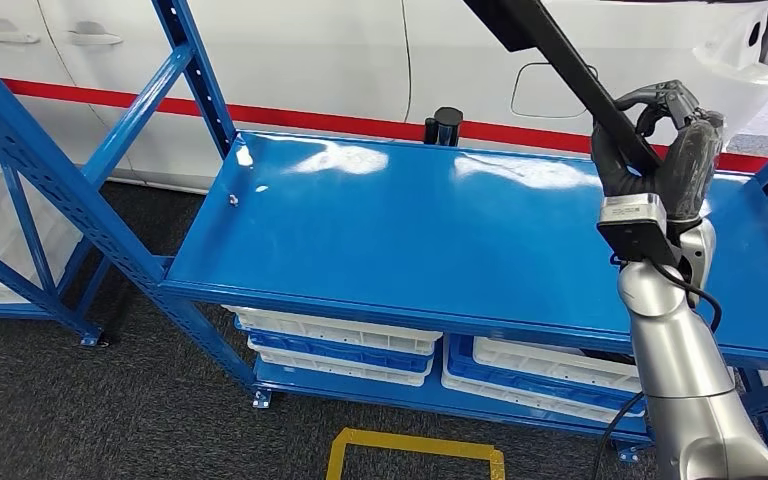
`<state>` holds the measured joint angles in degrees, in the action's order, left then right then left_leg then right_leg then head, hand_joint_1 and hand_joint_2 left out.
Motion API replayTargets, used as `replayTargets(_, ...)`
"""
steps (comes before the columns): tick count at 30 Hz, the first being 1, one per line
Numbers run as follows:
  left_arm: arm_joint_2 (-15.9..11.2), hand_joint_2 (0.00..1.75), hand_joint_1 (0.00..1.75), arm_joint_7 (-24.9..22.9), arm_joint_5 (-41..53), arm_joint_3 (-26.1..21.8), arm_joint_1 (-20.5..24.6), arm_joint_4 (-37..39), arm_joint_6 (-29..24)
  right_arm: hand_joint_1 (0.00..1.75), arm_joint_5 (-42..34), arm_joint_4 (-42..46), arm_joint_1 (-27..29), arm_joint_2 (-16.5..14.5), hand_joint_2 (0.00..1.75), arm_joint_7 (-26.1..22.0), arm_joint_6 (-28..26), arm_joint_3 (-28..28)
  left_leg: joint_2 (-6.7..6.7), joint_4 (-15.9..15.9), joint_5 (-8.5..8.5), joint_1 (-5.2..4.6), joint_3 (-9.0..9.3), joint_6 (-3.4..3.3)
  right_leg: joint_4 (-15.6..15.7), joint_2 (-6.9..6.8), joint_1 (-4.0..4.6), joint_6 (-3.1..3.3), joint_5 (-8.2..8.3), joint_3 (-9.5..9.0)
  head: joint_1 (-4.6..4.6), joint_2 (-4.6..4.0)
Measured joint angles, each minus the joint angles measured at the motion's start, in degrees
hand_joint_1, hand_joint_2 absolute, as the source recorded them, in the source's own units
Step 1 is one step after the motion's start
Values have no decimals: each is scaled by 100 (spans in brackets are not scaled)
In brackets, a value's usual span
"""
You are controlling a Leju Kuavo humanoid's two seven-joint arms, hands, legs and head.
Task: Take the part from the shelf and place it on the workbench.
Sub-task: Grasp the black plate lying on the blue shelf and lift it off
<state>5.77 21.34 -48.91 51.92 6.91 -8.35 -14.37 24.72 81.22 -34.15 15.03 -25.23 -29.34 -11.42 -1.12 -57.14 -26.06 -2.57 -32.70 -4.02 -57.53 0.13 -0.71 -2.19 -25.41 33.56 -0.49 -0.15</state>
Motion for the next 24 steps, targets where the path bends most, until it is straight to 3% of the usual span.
replayTargets(5,-13,175,0,64,-120,-62,-59,0,26,175,-285,229,432,-106,175,-268,-209,17,-1,-18,-18,-12,-9,-46,32,0,-37,-24,14,-11,-2,0)
replayTargets(7,-23,175,0,27,-175,-107,-83,-1,32,175,-377,350,621,-141,175,-368,-267,35,10,52,23,38,31,-73,-21,-2,-23,-37,-21,20,0,0)
replayTargets(9,-35,175,0,-57,-221,-142,-98,-1,6,175,-458,442,804,-158,175,-471,-313,55,25,121,65,90,74,-94,-428,-3,-4,-14,-226,212,17,0)
replayTargets(11,-52,175,0,-121,-262,-169,-113,0,-8,175,-519,486,1002,-172,175,-553,-345,67,31,125,69,104,78,-99,-1195,-3,-14,18,-524,573,34,0)
replayTargets(12,-60,175,0,-141,-278,-181,-124,0,-8,175,-542,500,1105,-181,175,-581,-355,74,31,122,68,110,77,-96,-1500,-4,-26,8,-611,725,35,0)
replayTargets(13,-67,175,0,-156,-291,-190,-132,0,-9,175,-558,514,1202,-192,175,-604,-363,85,30,116,64,117,76,-90,-1616,-4,-43,-26,-618,788,34,0)
replayTargets(14,-74,175,0,-170,-307,-201,-139,0,-9,175,-569,531,1282,-205,175,-620,-371,104,29,105,56,129,75,-77,-1507,-6,-63,-82,-541,741,36,0)
replayTargets(16,-87,175,0,-195,-337,-231,-146,1,2,175,-580,570,1376,-232,175,-639,-385,152,27,44,17,159,65,-13,-763,-15,-120,-222,-253,383,39,0)
replayTargets(17,-97,175,0,-208,-349,-246,-144,1,19,175,-585,589,1408,-247,175,-646,-392,174,25,-11,-12,161,44,31,-421,-1,-132,-248,-139,207,42,0)
replayTargets(19,-121,175,0,-230,-363,-266,-144,1,54,175,-593,620,1490,-278,175,-659,-411,214,19,-93,-47,152,-4,104,-140,34,-127,-202,-62,61,39,0)
replayTargets(22,-142,175,0,-251,-372,-274,-155,1,74,175,-616,643,1614,-328,175,-685,-412,280,13,-160,-99,168,-48,171,-169,54,-130,-93,-31,90,24,0)
replayTargets(24,-148,175,0,-262,-372,-275,-153,1,77,175,-648,646,1637,-360,175,-721,-363,325,30,-502,-376,194,-188,242,-165,48,-150,-14,3,121,13,0)
